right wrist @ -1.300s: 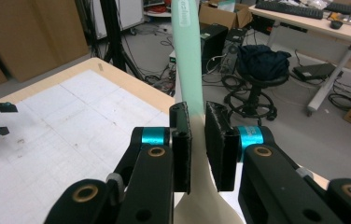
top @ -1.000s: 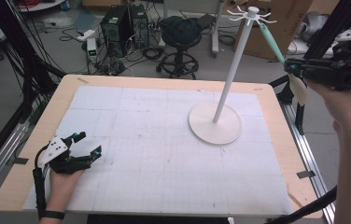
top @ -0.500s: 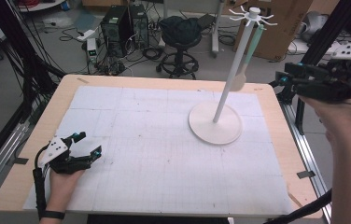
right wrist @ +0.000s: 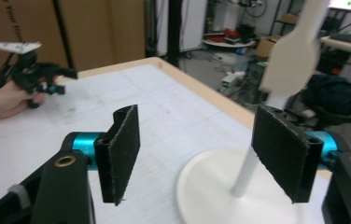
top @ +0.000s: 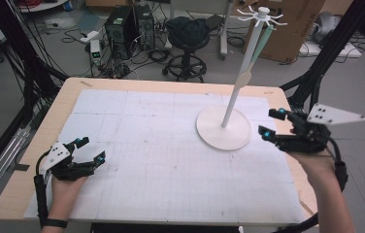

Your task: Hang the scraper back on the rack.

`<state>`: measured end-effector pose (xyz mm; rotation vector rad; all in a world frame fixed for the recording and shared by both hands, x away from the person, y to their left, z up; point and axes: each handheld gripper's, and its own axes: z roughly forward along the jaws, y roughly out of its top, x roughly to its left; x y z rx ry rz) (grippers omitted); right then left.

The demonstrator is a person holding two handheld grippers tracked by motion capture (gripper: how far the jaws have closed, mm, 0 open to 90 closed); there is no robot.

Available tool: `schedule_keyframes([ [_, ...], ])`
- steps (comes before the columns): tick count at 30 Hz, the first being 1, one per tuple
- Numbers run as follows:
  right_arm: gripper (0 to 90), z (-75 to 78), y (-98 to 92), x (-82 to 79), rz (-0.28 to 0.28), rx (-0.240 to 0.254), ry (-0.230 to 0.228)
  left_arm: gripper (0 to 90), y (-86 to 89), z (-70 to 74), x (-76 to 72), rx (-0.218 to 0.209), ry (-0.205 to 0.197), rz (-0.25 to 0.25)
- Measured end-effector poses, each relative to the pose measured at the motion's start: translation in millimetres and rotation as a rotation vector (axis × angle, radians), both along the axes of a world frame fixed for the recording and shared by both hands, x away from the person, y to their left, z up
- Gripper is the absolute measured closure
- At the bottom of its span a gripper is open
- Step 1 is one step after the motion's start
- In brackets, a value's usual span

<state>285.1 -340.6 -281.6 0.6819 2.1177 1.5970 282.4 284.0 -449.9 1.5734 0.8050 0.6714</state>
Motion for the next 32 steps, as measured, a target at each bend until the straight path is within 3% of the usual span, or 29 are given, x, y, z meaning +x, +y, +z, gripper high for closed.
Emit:
schedule_keyframes([
  [8,24.6,-72.0,6.9,-2.7,0.05,0.045,0.053,15.5,-0.3,0.0,-0.3,0.003,-0.002,-0.001],
  [12,22.0,-97.3,12.5,-4.9,0.057,0.031,0.056,15.5,-0.5,-0.1,-0.5,0.003,-0.003,-0.001],
  [22,20.3,-132.6,26.8,-7.6,0.069,-0.013,0.076,15.4,-0.6,-0.1,-0.5,0.004,-0.002,0.0],
  [32,19.8,-144.7,26.3,-7.7,0.075,-0.005,0.068,15.4,-0.5,0.0,-0.4,0.004,-0.002,0.001],
])
